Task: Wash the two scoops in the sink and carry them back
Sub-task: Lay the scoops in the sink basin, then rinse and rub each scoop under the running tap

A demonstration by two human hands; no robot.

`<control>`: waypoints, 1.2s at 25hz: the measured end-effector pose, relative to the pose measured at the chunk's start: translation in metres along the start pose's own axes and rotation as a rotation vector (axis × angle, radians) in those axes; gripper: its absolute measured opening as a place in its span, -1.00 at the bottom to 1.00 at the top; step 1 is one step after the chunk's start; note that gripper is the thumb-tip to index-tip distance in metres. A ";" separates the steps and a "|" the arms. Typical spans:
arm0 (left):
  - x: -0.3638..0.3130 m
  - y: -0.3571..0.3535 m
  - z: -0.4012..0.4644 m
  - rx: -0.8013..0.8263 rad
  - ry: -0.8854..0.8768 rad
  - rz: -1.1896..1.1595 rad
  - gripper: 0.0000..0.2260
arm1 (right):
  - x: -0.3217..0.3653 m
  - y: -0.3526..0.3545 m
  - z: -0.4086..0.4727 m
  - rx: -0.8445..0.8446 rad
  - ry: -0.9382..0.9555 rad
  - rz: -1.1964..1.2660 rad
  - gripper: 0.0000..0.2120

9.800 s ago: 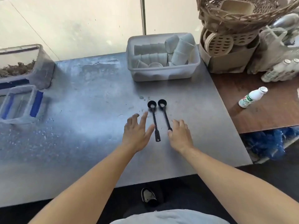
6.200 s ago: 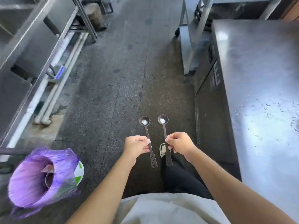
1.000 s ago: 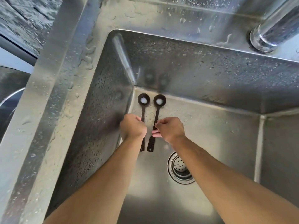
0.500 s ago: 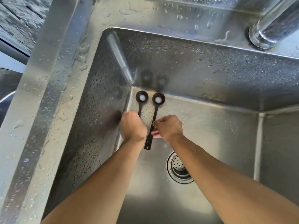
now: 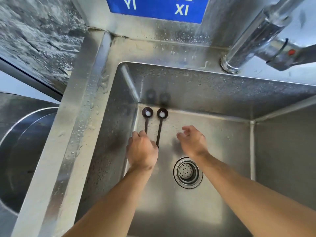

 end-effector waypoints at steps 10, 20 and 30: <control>-0.046 0.096 -0.033 -0.078 -0.325 0.004 -0.68 | 0.048 0.126 -0.039 -0.202 0.047 0.177 -0.57; -0.153 0.165 0.011 -0.222 -0.761 0.062 -0.55 | 0.116 0.258 -0.042 -0.350 0.205 0.370 -0.18; -0.195 0.139 0.058 -0.193 -0.822 0.131 -0.57 | 0.123 0.267 -0.017 -0.235 0.422 0.298 -0.75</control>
Point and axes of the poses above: each hand's wrist, its own z-axis towards the middle knuckle, its own y-axis out of the back of the hand, x = y × z, the point moved 2 cm from there along z, towards the middle knuckle, and after that the axes turned 13 degrees about -x, right-handed, at the moved point
